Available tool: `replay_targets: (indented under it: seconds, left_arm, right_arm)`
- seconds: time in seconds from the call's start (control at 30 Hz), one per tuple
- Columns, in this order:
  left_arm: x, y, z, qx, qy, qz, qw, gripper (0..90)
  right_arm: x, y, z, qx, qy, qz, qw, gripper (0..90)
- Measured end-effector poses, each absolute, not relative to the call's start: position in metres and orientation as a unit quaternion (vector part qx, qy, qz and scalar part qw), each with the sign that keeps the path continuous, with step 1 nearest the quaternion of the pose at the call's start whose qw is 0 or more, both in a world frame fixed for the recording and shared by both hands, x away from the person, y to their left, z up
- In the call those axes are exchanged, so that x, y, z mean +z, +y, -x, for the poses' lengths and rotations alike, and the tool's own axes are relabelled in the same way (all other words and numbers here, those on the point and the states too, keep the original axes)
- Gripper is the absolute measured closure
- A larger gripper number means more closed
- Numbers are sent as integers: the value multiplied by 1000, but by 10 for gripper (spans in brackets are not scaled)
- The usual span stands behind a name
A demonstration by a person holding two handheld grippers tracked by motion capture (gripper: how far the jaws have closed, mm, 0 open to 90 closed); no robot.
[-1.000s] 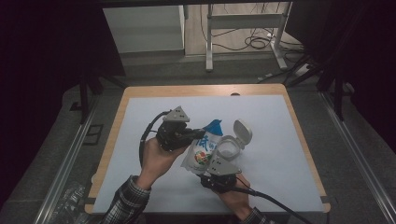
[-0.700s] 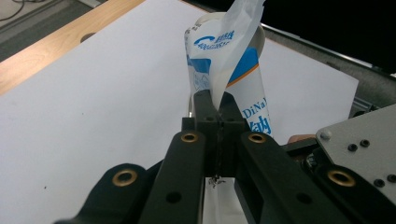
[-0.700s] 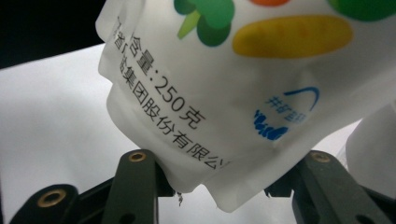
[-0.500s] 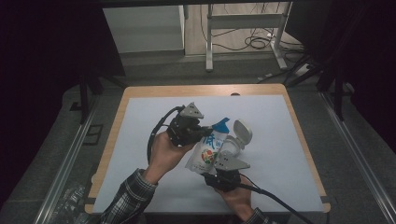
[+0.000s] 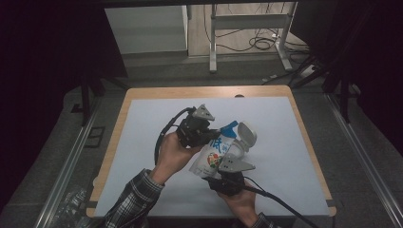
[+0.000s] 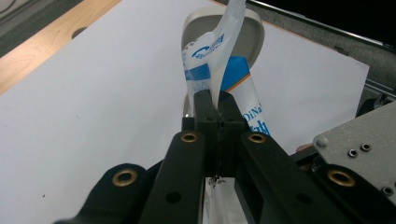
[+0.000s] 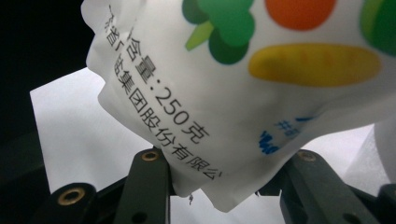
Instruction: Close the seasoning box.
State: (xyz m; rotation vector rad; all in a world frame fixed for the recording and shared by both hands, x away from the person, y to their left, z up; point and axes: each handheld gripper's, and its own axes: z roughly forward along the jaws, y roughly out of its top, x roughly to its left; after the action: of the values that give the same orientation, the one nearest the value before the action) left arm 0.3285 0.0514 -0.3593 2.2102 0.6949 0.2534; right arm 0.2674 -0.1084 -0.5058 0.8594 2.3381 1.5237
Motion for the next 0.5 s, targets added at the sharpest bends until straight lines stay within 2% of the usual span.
replay_targets:
  seconds: [0.2,0.5]
  left_arm:
    - [-359,46,-331,98,271,-877,385,900]
    - [-361,41,-336,90,267,-883,375,900]
  right_arm:
    - [-506,-108,-267,520,795,-298,92,651]
    - [-507,-108,-268,523,796,-293,88,665]
